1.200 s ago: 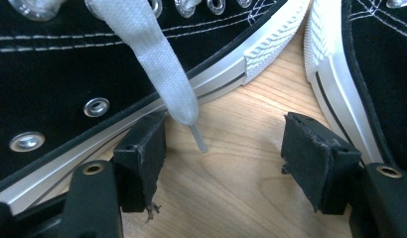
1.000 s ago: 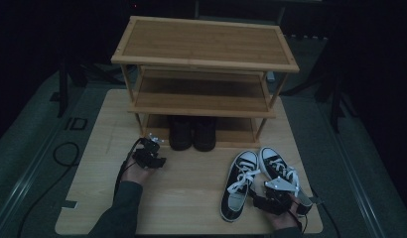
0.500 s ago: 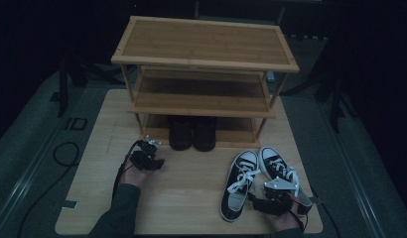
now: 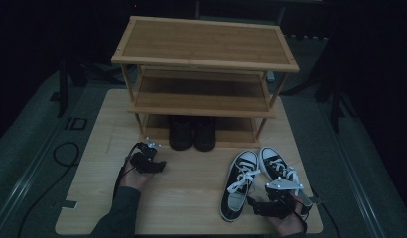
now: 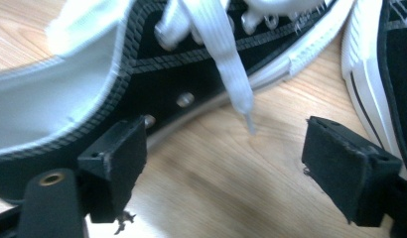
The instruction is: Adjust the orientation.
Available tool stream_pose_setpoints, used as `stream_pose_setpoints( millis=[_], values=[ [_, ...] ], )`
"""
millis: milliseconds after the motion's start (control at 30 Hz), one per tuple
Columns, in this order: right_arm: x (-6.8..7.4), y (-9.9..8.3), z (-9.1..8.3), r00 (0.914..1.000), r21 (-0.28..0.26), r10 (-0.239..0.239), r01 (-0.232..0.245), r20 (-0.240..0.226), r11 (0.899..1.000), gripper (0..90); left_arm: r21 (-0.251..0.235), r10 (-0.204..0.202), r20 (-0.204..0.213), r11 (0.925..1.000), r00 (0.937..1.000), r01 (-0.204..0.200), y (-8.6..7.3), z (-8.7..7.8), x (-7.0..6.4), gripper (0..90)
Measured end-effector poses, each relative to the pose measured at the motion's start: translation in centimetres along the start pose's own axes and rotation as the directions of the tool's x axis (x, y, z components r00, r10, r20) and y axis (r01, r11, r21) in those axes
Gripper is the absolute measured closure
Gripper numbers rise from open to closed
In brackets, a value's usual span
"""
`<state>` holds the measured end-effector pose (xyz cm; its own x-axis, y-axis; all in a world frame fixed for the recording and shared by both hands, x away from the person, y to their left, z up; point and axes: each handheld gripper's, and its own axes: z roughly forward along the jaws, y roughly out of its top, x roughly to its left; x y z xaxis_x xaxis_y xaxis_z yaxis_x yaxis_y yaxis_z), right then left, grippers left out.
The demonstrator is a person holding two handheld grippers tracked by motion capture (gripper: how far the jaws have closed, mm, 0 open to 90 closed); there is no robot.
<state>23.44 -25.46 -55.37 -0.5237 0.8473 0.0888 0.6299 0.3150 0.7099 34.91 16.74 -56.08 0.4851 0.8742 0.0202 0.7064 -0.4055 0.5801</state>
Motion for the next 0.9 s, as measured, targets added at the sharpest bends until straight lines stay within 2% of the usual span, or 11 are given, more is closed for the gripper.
stream_pose_setpoints(
  millis=[333, 400, 500, 567, 633, 700, 733, 833, 900],
  values=[
    [1.3, 1.8, -0.9, 0.9986, -0.044, -0.042, 0.04, -0.033, 0.998, 11.5, -0.016, -0.001, 0.001, 0.9999, 1.0, 0.001, -0.5, -0.2, 0.0, 44.4],
    [1.6, 2.2, -0.5, 0.9982, -0.03, -0.051, 0.05, -0.032, 0.998, 12.8, -0.021, -0.001, -0.001, 0.9998, 1.0, 0.001, -0.6, -0.2, -0.1, 44.2],
    [1.8, 2.7, 0.7, 0.9986, 0.022, -0.052, 0.052, 0.01, 0.998, 16.1, -0.036, -0.003, -0.002, 0.9994, 1.0, 0.003, -0.8, -0.2, -0.1, 43.9],
    [1.9, 2.9, 1.4, 0.9994, 0.049, -0.03, 0.029, 0.015, 0.998, 19.7, -0.042, -0.007, -0.002, 0.9991, 1.0, 0.007, -0.9, -0.2, -0.1, 43.9],
    [2.0, 3.2, 2.0, 0.9991, 0.079, -0.011, 0.007, 0.041, 0.997, 22.5, -0.042, -0.006, -0.001, 0.9991, 1.0, 0.006, -0.9, -0.2, -0.1, 43.9],
    [2.1, 3.4, 2.5, 0.9992, 0.104, 0.016, -0.02, 0.038, 0.994, 33.4, -0.045, -0.007, -0.001, 0.999, 1.0, 0.006, -0.9, -0.2, -0.1, 43.9],
    [2.1, 3.4, 2.7, 0.9977, 0.126, 0.016, -0.024, 0.066, 0.992, 34.9, -0.046, -0.006, -0.001, 0.9989, 1.0, 0.006, -1.0, -0.2, -0.1, 43.9],
    [2.0, 3.6, 2.7, 0.9972, 0.137, 0.019, -0.029, 0.072, 0.99, 43.7, -0.05, -0.007, -0.001, 0.9987, 1.0, 0.007, -1.0, -0.2, -0.1, 43.9],
    [1.7, 3.6, 2.4, 0.9979, 0.129, 0.019, -0.027, 0.062, 0.991, 54.5, -0.051, -0.008, -0.001, 0.9987, 1.0, 0.008, -1.0, -0.2, -0.1, 43.8]
  ],
)
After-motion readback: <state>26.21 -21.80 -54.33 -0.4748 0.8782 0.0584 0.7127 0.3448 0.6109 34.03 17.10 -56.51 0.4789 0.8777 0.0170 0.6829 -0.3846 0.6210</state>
